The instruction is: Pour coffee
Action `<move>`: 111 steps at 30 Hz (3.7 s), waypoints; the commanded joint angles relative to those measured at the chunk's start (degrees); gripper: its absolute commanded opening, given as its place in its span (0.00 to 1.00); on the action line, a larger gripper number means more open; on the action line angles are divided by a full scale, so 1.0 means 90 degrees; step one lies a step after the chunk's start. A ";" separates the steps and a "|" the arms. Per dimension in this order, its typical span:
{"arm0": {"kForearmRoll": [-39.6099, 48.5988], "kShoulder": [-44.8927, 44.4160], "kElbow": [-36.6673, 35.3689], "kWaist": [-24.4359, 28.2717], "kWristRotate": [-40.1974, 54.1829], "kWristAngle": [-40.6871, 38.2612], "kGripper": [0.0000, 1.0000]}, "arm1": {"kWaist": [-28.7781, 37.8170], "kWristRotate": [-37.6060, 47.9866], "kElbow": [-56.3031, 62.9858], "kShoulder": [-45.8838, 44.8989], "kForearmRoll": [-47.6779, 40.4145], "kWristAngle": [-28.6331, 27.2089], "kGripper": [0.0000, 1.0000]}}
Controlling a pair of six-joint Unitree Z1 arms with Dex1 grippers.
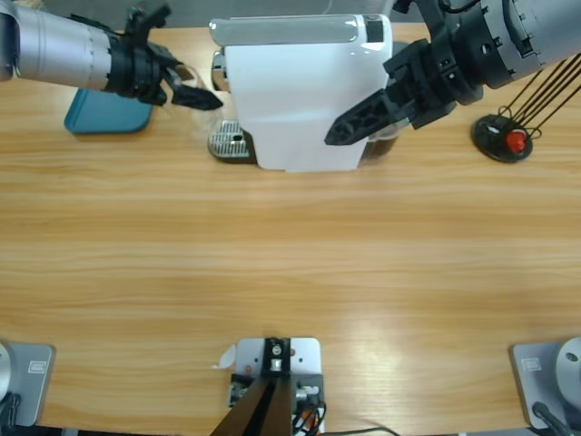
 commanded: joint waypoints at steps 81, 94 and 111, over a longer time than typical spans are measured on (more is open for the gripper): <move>0.0333 -0.1247 0.0722 -0.0124 -0.0277 0.0775 1.00 | 0.0017 0.0026 0.0397 -0.0330 -0.0042 0.0139 1.00; 0.0331 -0.0825 0.0788 0.0767 -0.2519 0.1033 0.98 | 0.0045 0.0070 0.0473 -0.0535 0.0007 -0.0011 1.00; 0.0421 0.0163 0.0228 0.0329 -0.2980 0.1365 0.98 | 0.0045 0.0072 0.0561 -0.0514 -0.0013 -0.0021 1.00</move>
